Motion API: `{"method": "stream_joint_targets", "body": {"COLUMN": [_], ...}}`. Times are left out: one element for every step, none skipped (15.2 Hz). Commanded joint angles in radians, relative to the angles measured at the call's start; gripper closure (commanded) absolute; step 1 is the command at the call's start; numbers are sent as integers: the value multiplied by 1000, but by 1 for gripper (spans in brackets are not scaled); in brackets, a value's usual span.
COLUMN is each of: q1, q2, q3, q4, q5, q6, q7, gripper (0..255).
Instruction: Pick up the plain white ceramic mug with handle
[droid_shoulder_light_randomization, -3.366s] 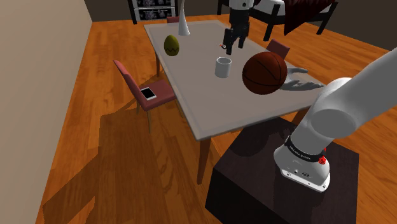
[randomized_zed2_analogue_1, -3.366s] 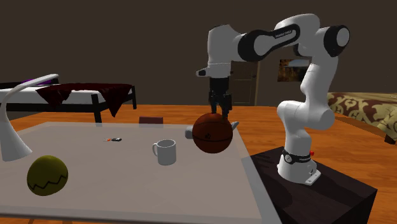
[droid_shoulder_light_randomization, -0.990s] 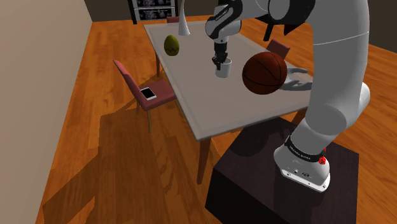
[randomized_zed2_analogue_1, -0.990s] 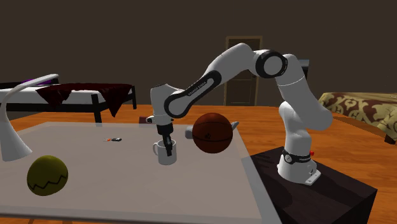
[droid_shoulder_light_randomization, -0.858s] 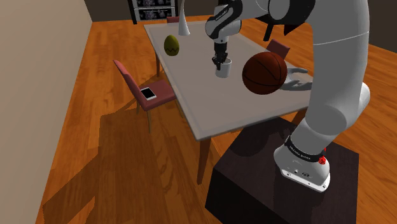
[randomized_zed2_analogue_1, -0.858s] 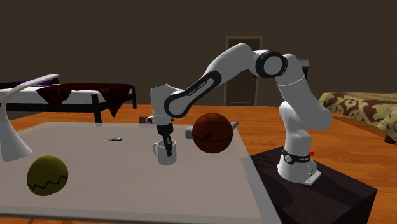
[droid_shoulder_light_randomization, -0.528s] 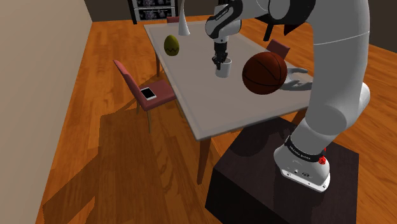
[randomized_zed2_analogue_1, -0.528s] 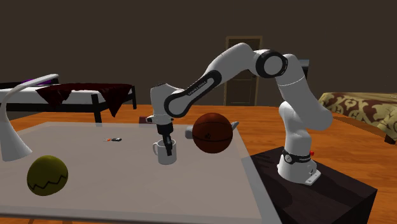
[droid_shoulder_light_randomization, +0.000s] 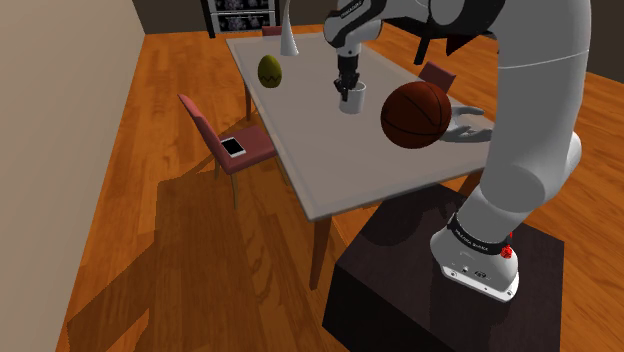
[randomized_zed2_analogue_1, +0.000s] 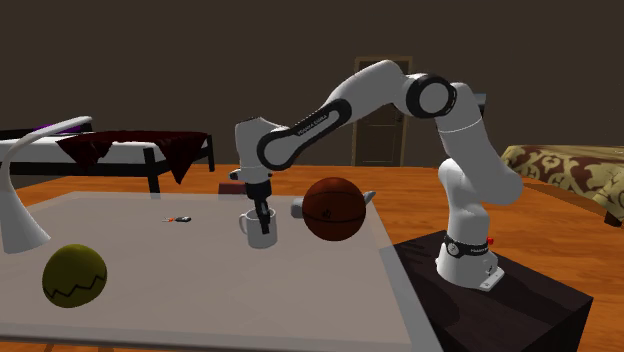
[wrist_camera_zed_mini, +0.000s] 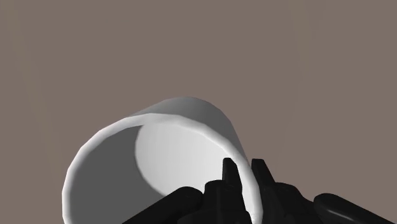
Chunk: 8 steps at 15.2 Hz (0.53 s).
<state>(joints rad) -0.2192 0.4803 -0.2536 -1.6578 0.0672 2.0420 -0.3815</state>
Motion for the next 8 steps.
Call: {"method": "stream_joint_targets", "body": {"q1": [1,1,2,2,2,3,3,3], "q2": [-15,-21,-26,-31,-36,-41,-42,-42], "q3": [-2,-3,-4,-4,-5,-6,-6,-6], "q4": [8,13,19,25,32,38,39,39], "q5": [-4,-5,-6,-8,-9,-10,-11,-11], "q6": [-22,-33,-44,-55,-67,-78,-80,-80], "q7": [0,1,1,1,2,2,2,2], "gripper": [255,255,255,255,255,255,255,255]}}
